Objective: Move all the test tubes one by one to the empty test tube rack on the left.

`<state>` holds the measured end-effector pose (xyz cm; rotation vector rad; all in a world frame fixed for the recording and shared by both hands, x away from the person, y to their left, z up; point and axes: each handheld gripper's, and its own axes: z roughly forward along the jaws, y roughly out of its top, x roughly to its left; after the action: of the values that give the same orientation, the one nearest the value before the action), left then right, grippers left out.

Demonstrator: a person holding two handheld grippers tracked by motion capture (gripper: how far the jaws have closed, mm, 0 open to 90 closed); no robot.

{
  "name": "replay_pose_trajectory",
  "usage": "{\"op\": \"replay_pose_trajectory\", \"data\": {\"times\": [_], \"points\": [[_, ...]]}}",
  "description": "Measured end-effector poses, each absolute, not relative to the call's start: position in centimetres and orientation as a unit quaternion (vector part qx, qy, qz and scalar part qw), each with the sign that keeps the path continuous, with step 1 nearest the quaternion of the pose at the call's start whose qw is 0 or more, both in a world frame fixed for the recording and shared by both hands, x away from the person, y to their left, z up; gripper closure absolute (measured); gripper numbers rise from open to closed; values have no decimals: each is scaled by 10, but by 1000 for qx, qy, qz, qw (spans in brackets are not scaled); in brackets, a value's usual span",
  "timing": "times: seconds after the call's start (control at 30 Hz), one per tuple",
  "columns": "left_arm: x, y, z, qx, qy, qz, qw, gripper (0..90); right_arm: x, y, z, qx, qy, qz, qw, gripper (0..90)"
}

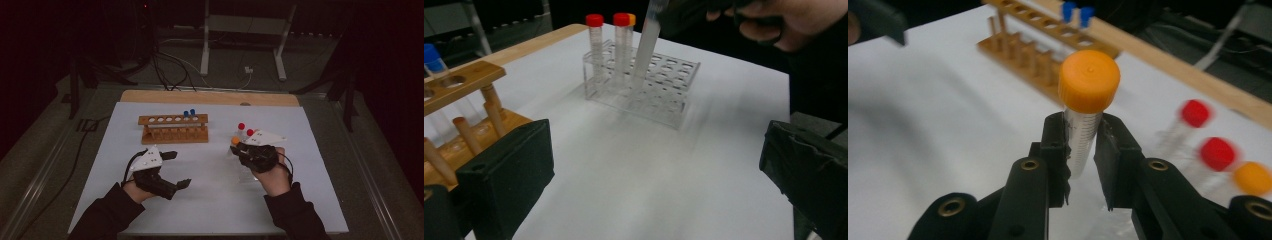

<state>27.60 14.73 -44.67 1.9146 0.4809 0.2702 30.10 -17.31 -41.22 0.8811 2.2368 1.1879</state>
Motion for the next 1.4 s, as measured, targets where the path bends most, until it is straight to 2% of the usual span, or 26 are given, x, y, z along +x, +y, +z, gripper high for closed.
{"op": "replay_pose_trajectory", "data": {"times": [0.4, 0.67, 0.77, 1.03, 1.2, 1.4], "points": [[270, 141, -442, 805, 187, 108, 552, 25, 287, -136, -440, 279, 850, 415, 166, 749], [265, 134, -438, 800, 173, 104, 565, 73, 278, -116, -452, 254, 866, 409, 137, 749], [264, 134, -439, 795, 168, 94, 575, 130, 274, -110, -454, 246, 870, 408, 128, 749], [263, 127, -442, 800, 157, 115, 568, 253, 269, -101, -455, 235, 873, 412, 115, 749], [267, 126, -446, 799, 157, 121, 568, 419, 267, -99, -453, 227, 875, 412, 116, 748], [269, 120, -450, 802, 149, 125, 564, 559, 267, -99, -453, 226, 875, 412, 115, 749]]}}
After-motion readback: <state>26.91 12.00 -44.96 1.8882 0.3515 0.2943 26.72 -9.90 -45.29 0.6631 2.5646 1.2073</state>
